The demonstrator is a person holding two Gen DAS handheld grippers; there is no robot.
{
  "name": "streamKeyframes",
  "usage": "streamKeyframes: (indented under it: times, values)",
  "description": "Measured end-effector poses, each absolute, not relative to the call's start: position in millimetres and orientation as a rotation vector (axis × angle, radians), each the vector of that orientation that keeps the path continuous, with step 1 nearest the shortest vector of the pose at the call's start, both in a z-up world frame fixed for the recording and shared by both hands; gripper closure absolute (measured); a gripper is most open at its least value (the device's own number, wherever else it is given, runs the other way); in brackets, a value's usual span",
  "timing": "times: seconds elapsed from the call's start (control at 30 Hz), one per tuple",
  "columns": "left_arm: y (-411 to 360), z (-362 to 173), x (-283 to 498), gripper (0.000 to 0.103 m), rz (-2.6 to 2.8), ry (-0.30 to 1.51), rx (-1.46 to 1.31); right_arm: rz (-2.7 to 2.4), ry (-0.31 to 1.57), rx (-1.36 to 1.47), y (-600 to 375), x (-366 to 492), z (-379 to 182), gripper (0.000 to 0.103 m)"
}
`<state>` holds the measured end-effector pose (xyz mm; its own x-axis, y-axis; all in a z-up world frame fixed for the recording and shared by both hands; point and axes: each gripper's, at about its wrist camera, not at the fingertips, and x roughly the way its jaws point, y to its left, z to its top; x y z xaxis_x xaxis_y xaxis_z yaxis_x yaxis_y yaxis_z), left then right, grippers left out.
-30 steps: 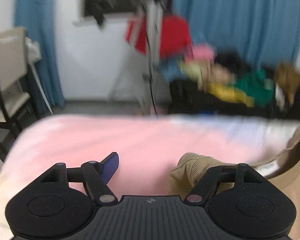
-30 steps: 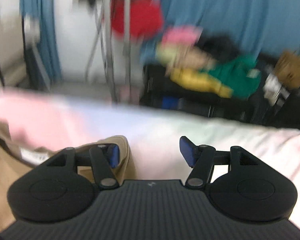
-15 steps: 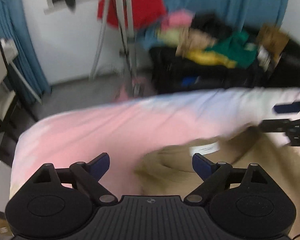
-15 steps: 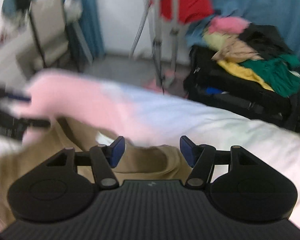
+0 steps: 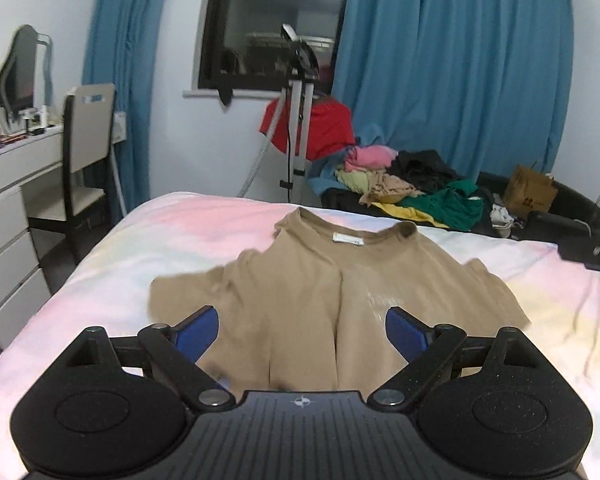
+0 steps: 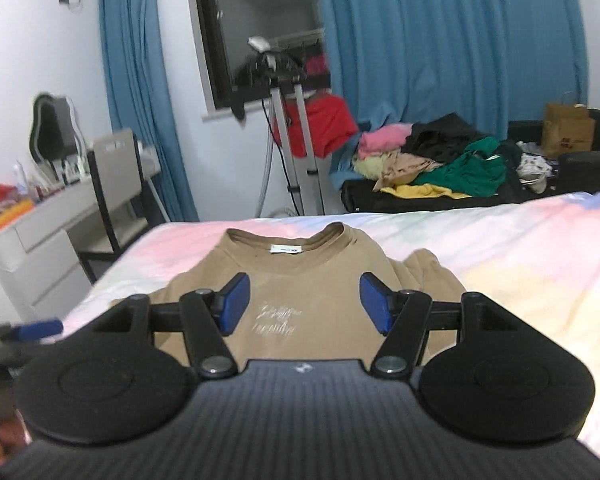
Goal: Fold clothes
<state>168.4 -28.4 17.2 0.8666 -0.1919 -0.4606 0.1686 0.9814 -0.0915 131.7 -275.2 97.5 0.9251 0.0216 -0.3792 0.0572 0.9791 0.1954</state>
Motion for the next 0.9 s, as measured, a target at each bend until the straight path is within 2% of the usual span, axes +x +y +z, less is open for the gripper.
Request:
streamKeyframes:
  times: [0.07, 0.13, 0.17, 0.2, 0.37, 0.6, 0.77, 0.9]
  values:
    - [-30, 13, 150, 0.009, -0.183, 0.490, -0.071, -0.035, 0.359, 0.228, -273, 106, 98, 0.040]
    - [-26, 13, 140, 0.008, -0.180, 0.492, -0.085, -0.042, 0.332, 0.260, -274, 90, 93, 0.022]
    - [-25, 11, 139, 0.007, -0.181, 0.489, -0.086, -0.044, 0.318, 0.279, -275, 83, 91, 0.006]
    - [-24, 8, 140, 0.007, -0.181, 0.488, -0.087, -0.046, 0.303, 0.300, -277, 78, 88, 0.001]
    - [-5, -21, 173, 0.007, -0.151, 0.539, -0.189, -0.064, 0.277, 0.395, -287, 67, 66, 0.000]
    - [49, -60, 252, 0.010, 0.000, 0.588, -0.416, -0.051, 0.353, 0.451, -289, 93, 29, 0.000]
    - [73, -80, 307, 0.024, 0.030, 0.586, -0.471, -0.071, 0.383, 0.424, -287, 124, 5, 0.000]
    - [71, -90, 343, 0.045, 0.034, 0.612, -0.437, -0.088, 0.430, 0.450, -293, 148, -14, 0.000]
